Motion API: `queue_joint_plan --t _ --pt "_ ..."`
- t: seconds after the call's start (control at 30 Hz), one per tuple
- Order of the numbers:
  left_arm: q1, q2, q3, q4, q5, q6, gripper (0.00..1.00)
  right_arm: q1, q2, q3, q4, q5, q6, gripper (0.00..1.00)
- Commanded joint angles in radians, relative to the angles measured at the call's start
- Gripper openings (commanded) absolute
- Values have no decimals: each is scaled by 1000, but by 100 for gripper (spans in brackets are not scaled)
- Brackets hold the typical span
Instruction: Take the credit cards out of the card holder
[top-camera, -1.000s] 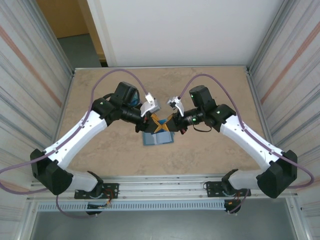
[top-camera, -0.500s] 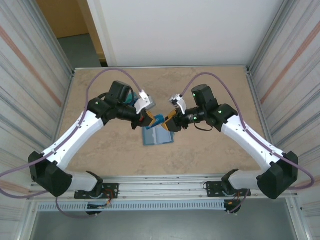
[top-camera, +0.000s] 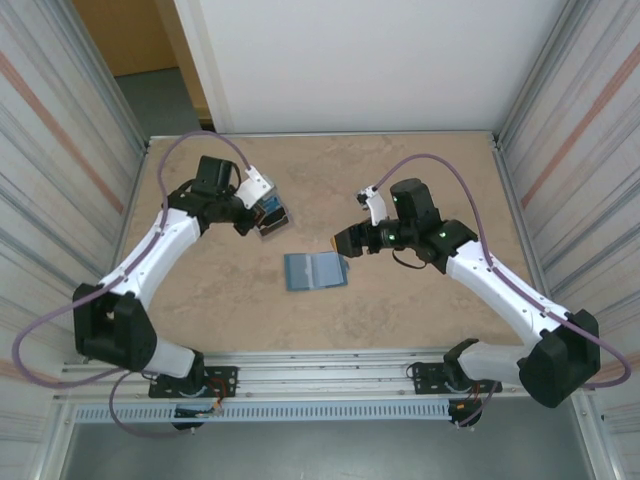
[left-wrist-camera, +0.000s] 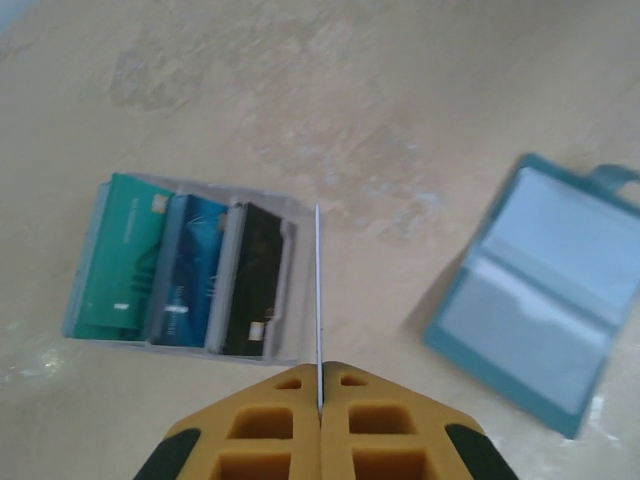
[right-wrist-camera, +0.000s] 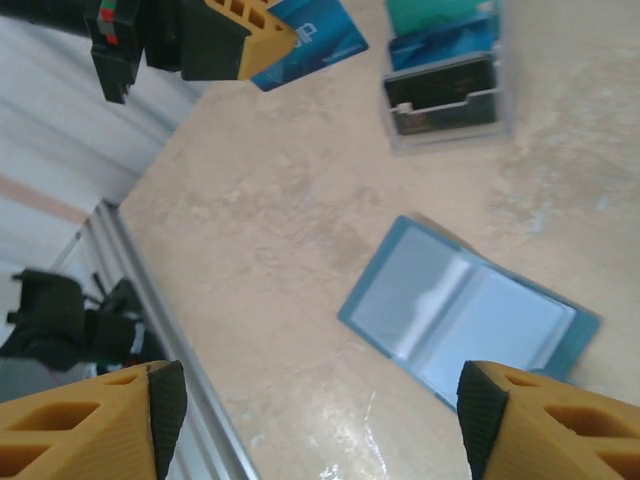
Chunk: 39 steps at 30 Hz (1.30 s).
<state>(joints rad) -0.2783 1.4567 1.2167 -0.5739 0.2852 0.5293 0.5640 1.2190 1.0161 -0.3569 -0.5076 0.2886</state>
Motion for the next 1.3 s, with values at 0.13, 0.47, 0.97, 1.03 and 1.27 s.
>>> queue_joint_plan --t 0.13,0.47,0.97,1.03,1.27 --pt "79 125 109 95 29 142 0 1 3 9 8 241 121 99" --pt "88 260 142 183 102 191 0 0 36 44 -71 333 168 99" --pt "108 345 138 224 186 176 0 -1 36 51 -82 343 192 99" --pt "109 354 146 221 183 179 0 -1 34 50 -83 346 193 99" --pt "110 396 170 186 193 193 0 -1 25 45 -86 354 193 99"
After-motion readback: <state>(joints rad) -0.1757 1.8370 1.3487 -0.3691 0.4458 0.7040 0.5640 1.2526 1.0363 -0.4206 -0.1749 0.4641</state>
